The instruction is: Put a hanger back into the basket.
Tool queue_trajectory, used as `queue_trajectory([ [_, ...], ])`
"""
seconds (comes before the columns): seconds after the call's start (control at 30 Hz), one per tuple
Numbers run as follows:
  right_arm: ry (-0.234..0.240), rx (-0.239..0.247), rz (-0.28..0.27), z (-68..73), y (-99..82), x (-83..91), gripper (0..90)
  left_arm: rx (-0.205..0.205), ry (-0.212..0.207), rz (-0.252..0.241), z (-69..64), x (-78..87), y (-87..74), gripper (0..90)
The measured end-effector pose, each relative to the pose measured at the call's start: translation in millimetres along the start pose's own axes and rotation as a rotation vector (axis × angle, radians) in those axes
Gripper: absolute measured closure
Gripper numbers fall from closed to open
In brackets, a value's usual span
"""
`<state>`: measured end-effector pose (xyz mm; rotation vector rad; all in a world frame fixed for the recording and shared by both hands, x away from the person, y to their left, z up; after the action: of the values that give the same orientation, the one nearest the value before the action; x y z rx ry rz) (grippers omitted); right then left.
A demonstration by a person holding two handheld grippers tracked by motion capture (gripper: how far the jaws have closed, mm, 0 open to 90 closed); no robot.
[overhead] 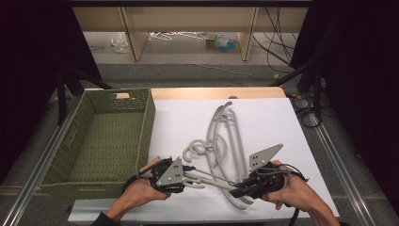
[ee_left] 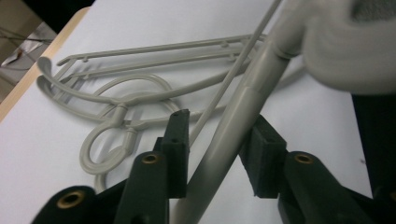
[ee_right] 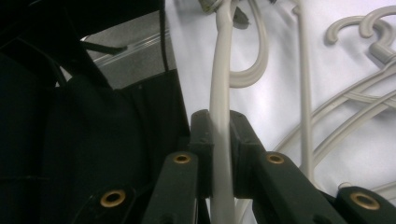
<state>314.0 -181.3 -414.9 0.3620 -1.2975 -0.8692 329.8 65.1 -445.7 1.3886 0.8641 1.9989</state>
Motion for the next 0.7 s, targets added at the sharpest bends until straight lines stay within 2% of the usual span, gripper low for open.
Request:
queue_trajectory([
  [0.07, 0.01, 0.004, 0.001, -0.3, -0.8, 0.2, 82.0, -0.016, -0.008, 0.01, -0.8, 0.3, 0.2, 68.0],
  [0.13, 0.021, 0.02, 0.006, -2.4, -3.0, 1.1, 81.5, -0.074, -0.027, 0.042, -4.5, -0.1, 2.2, 69.7],
  [0.17, 0.025, 0.033, 0.01, -3.1, -4.3, 1.3, 80.8, -0.074, -0.027, 0.042, -4.5, -0.1, 2.2, 70.8],
  [0.2, 0.003, 0.036, 0.015, -5.3, -5.4, 2.5, 78.6, -0.091, -0.03, 0.052, -7.2, -0.2, 4.8, 72.0],
  [0.23, -0.012, 0.032, 0.019, -6.8, -5.9, 3.4, 75.9, -0.091, -0.03, 0.052, -7.2, -0.2, 4.8, 72.9],
  [0.27, -0.012, 0.032, 0.019, -6.8, -5.9, 3.4, 75.9, -0.094, -0.03, 0.05, -8.3, 0.1, 7.0, 72.9],
  [0.33, -0.061, 0.024, 0.022, -11.6, -6.2, 7.3, 61.7, -0.05, -0.035, 0.044, -10.0, 1.2, 10.2, 76.0],
  [0.37, -0.104, 0.021, 0.014, -14.4, -5.6, 10.0, 56.7, -0.022, -0.058, 0.043, -11.2, 2.1, 11.5, 77.3],
  [0.4, -0.142, 0.01, 0.016, -16.4, -5.5, 13.0, 54.5, -0.024, -0.061, 0.059, -11.6, 3.1, 12.4, 78.3],
  [0.43, -0.182, 0.009, 0.001, -18.9, -4.4, 20.1, 49.5, 0.018, -0.049, 0.08, -13.0, 3.1, 14.3, 78.8],
  [0.47, -0.182, 0.009, 0.001, -18.9, -4.4, 20.1, 49.5, 0.018, -0.049, 0.08, -13.0, 3.1, 14.3, 78.9],
  [0.5, -0.248, -0.023, -0.028, -21.6, -2.5, 29.8, 45.9, 0.053, -0.039, 0.084, -11.6, 4.0, 14.7, 78.9],
  [0.57, -0.261, -0.026, -0.037, -21.9, -1.9, 33.3, 45.7, 0.085, -0.029, 0.092, -8.4, 5.8, 14.5, 78.9],
  [0.6, -0.296, -0.042, -0.076, -22.5, 0.1, 42.2, 41.7, 0.143, -0.015, 0.079, -4.9, 8.2, 14.5, 78.9],
  [0.67, -0.327, -0.05, -0.097, -22.6, 1.7, 48.1, 41.3, 0.201, 0.001, 0.063, -1.6, 11.7, 15.2, 78.9],
  [0.7, -0.347, -0.054, -0.114, -22.8, 2.5, 50.5, 40.6, 0.217, 0.006, 0.064, 1.1, 14.6, 15.7, 78.9],
])
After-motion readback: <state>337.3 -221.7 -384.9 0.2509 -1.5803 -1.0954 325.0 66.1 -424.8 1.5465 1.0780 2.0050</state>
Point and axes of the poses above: each handheld gripper's, and its own axes: x roughly backward along the jaws, y roughly out of its top, z roughly to its left, the point moved 4 cm from there along -x, roughly forward along the jaws, and after that the axes turned 1 degree about -y, right-handed, at the moved point
